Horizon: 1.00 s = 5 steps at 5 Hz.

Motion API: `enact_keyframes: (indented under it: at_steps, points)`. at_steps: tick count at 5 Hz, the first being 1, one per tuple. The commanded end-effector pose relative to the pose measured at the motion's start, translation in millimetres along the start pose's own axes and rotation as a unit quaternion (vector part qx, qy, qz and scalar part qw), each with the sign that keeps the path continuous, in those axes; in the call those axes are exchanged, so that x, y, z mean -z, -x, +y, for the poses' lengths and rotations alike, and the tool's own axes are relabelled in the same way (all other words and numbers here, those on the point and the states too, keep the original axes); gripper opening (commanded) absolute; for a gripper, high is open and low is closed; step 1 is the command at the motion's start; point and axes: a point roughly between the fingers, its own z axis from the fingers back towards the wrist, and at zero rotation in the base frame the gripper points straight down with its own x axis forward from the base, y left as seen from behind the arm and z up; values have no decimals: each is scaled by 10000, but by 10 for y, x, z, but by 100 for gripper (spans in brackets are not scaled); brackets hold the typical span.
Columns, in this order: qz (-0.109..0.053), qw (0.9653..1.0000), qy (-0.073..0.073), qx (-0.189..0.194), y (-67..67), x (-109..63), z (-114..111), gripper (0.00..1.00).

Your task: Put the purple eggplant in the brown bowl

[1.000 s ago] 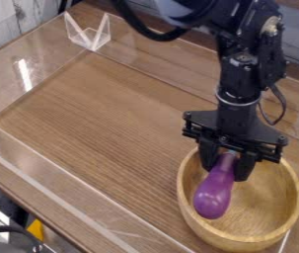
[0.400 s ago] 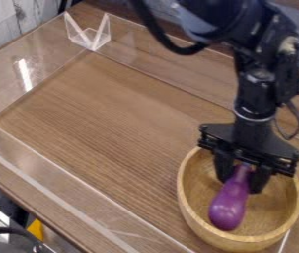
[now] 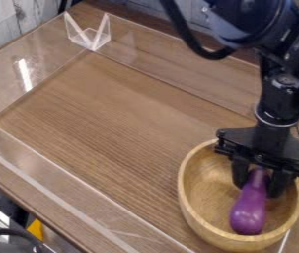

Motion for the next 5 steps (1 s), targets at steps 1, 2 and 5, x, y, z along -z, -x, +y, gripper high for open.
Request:
enact_keyframes:
  at_steps: [1, 2, 5]
  points:
    - [-220, 9996, 189, 13, -89, -140, -104, 0]
    - [-222, 9995, 222, 22, -131, -217, -109, 0]
    - [-184, 9990, 317, 253, -176, -365, -65, 100]
